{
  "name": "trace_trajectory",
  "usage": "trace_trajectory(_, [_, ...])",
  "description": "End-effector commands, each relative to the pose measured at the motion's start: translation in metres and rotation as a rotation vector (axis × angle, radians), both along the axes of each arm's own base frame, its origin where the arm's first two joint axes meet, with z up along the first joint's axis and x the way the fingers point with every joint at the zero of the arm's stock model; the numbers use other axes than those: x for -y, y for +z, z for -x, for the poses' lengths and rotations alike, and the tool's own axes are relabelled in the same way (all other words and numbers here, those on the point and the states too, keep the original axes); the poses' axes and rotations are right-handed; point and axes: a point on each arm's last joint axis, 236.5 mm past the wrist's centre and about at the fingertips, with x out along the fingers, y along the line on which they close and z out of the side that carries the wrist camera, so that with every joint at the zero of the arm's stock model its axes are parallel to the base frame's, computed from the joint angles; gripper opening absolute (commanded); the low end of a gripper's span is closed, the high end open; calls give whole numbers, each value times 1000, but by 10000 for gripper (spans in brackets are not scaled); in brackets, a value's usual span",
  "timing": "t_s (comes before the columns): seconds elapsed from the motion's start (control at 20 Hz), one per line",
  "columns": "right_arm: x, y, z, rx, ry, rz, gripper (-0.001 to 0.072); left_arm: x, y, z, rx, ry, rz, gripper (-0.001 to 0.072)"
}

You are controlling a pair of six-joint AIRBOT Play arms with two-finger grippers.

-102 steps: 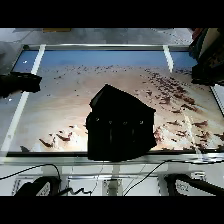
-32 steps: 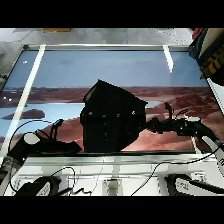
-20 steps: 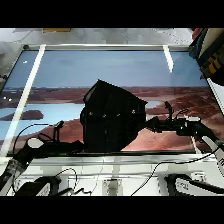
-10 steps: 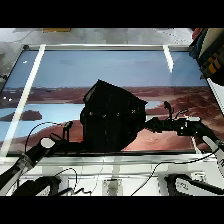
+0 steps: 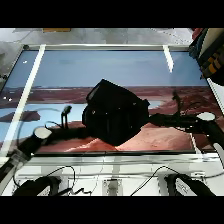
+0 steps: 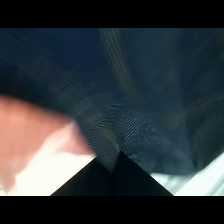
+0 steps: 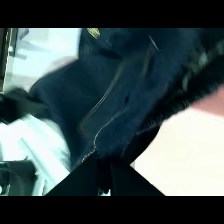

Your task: Fold the clothes and pants, and hang the long-sleeved shirts on hangers.

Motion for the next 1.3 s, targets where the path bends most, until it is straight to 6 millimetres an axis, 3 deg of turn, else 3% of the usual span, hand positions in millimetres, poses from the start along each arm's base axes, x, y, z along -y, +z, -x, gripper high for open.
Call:
trace_trajectory(0.0, [4,72,-1,222,-17,75,35,-11,139,-39,387,3,-2,11])
trace_trajectory(0.15, [5,158,8,459,-52,133,35,-48,284,-39,749,143,21,11])
trace_trajectory(0.3, [1,250,35,736,-88,177,35,-79,387,1,1034,278,60,11])
trace_trajectory(0.35, [-2,280,49,821,-101,177,35,-86,410,20,1108,313,77,11])
trace_trajectory(0.5, [-16,351,93,887,-175,8,36,-97,446,73,1252,349,105,10])
trace_trajectory(0.55, [-22,366,107,856,-185,-96,36,-97,452,87,1280,350,114,9])
trace_trajectory(0.65, [-27,365,117,749,-193,-174,36,-98,458,102,1303,351,130,9])
trace_trajectory(0.75, [-23,343,107,596,-231,-200,36,-95,450,93,1264,337,123,8])
trace_trajectory(0.85, [-12,304,83,451,-299,-196,36,-83,410,56,1085,290,95,8])
trace_trajectory(0.95, [2,254,55,328,-375,-191,36,-69,349,9,864,214,20,9])
trace_trajectory(1.15, [47,131,-14,93,-643,-230,36,-39,194,-97,454,81,-83,10])
trace_trajectory(1.25, [63,68,-42,5,-767,-205,37,-12,122,-131,328,29,-101,10])
